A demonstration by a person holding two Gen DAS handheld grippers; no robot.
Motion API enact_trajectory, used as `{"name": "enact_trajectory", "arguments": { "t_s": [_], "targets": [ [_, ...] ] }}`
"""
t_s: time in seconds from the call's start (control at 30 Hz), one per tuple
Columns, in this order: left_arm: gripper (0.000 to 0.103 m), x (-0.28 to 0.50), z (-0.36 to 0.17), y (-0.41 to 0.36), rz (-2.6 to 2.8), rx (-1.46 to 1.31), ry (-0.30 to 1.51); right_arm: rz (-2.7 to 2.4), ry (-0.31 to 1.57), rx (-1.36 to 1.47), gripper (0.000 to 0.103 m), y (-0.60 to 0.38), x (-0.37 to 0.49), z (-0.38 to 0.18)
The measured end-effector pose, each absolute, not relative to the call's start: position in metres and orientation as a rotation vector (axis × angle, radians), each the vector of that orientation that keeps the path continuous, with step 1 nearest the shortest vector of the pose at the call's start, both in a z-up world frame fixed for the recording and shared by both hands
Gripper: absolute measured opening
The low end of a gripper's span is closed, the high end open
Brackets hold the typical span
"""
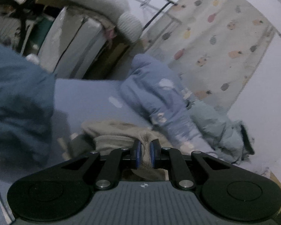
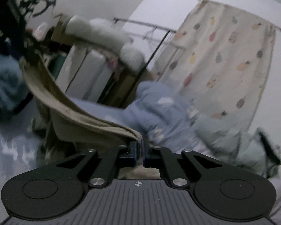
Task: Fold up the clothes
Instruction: 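Lift the khaki shirt high off the bed with both grippers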
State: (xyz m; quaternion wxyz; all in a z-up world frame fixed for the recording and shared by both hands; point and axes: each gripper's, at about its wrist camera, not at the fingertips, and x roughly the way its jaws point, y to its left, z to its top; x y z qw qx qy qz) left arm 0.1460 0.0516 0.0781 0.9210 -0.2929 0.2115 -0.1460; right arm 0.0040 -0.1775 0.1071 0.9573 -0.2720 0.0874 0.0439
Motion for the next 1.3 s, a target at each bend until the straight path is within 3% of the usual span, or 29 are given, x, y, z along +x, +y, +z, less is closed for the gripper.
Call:
{"name": "enact_trajectory", "arguments": {
  "t_s": [0.6,1.03,1.3],
  "targets": [
    [0.014,0.079,0.236,-0.006,-0.512,-0.548,0.143,-0.037,-0.050,-0.495,0.006,-0.250,-0.106,0.304],
    [0.014,-0.004,0.303,-0.026,-0.701,-0.570,-0.054,-0.119,-0.191,-0.510,0.006,-0.296,-0.226,0.423],
    [0.014,-0.058,0.326,-0.031,-0.821,-0.562,-0.114,-0.152,-0.245,-0.543,0.006,-0.306,-0.309,0.464]
  ]
}}
